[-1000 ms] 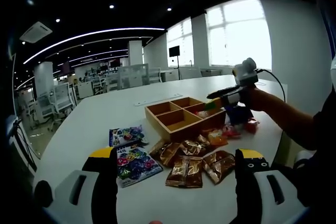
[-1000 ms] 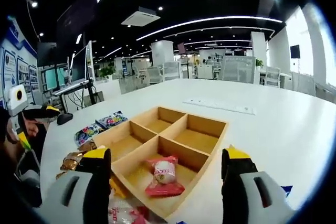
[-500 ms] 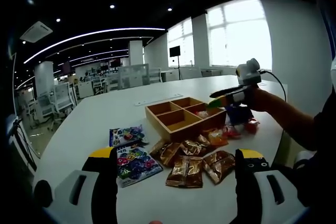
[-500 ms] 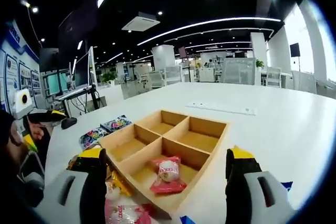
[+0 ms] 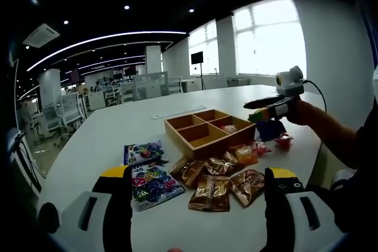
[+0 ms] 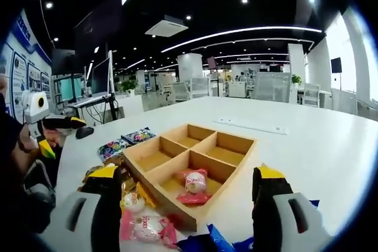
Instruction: Pick up the scattered marshmallows, QQ candies, Oreo cookies, and mixed nuts on the table and sort them into separate containers
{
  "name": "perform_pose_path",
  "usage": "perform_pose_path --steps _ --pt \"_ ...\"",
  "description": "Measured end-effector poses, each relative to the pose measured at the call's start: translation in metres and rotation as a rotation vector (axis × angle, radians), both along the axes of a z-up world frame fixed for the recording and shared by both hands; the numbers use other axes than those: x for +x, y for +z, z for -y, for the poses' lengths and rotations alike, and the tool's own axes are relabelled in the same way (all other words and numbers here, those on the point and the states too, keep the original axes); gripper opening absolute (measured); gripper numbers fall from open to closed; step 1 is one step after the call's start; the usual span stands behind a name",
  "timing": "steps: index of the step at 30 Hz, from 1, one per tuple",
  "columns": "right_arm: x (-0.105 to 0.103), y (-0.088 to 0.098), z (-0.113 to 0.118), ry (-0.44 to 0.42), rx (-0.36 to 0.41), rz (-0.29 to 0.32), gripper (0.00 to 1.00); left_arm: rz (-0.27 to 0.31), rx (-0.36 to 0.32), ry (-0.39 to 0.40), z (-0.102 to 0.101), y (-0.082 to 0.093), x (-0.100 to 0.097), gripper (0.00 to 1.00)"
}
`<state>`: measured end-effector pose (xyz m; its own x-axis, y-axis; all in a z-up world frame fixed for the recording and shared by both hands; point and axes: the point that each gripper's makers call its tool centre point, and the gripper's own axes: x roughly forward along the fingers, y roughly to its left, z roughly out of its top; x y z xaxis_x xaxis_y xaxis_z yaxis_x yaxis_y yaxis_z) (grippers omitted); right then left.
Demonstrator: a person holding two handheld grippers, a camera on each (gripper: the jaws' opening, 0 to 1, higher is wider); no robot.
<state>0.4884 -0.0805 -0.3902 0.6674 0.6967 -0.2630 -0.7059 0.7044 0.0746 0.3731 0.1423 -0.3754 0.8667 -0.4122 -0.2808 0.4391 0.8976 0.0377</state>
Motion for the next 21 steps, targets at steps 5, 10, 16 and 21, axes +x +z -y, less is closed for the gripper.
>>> perform_pose_path --steps 5,10,16,21 --pt "-0.010 0.002 0.004 0.003 -0.011 0.010 0.87 -0.001 -0.002 0.002 -0.001 -0.001 0.002 0.96" --pt "-0.023 0.012 0.010 0.003 0.016 0.050 0.87 -0.006 -0.004 0.005 -0.003 -0.003 0.003 0.96" --pt "-0.036 0.015 0.019 0.005 0.015 0.067 0.86 -0.008 -0.002 0.005 -0.003 -0.005 0.005 0.96" --pt "-0.041 0.013 0.027 -0.004 0.026 0.063 0.86 -0.016 0.005 0.005 -0.005 -0.008 0.009 0.96"
